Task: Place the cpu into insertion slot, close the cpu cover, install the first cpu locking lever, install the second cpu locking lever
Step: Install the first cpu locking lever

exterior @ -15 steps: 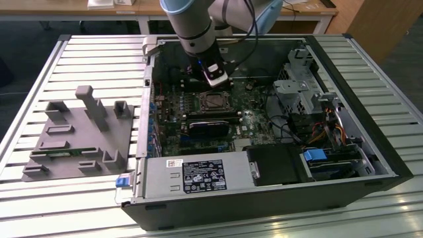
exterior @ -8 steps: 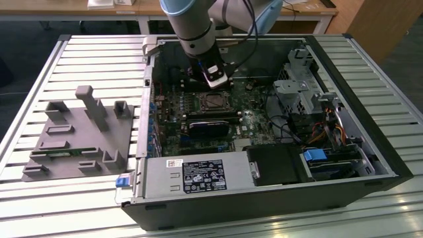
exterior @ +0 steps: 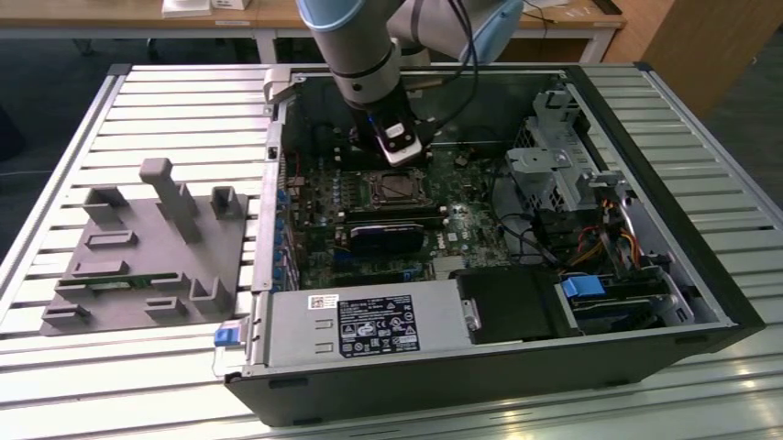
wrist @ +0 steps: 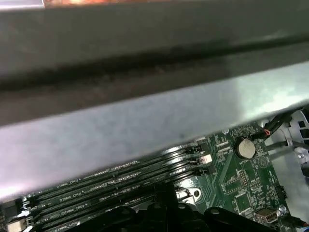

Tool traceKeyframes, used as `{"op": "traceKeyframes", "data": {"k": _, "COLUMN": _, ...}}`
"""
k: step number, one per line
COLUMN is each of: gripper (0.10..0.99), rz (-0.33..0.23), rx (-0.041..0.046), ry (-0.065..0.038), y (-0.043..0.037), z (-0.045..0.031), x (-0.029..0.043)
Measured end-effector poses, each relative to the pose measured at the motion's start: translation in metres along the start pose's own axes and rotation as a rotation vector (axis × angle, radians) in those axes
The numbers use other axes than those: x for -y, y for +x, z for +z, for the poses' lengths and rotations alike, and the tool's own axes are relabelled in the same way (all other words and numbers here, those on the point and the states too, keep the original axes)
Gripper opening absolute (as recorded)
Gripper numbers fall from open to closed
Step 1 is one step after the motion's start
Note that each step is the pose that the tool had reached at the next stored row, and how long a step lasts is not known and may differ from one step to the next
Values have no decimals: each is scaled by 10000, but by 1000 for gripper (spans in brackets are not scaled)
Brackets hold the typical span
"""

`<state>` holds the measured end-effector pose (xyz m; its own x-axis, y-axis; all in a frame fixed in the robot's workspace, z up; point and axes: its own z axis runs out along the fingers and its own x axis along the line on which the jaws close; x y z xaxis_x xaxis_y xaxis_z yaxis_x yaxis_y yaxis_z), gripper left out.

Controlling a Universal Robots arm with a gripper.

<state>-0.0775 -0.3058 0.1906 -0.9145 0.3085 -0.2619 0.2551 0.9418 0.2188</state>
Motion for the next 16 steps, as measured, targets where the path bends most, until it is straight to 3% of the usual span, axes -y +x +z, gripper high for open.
{"op": "traceKeyframes", "data": {"k": 16, "gripper": 102, "rz": 21, "rx": 9, "ry": 17, "y": 22, "z": 16, "x": -63}}
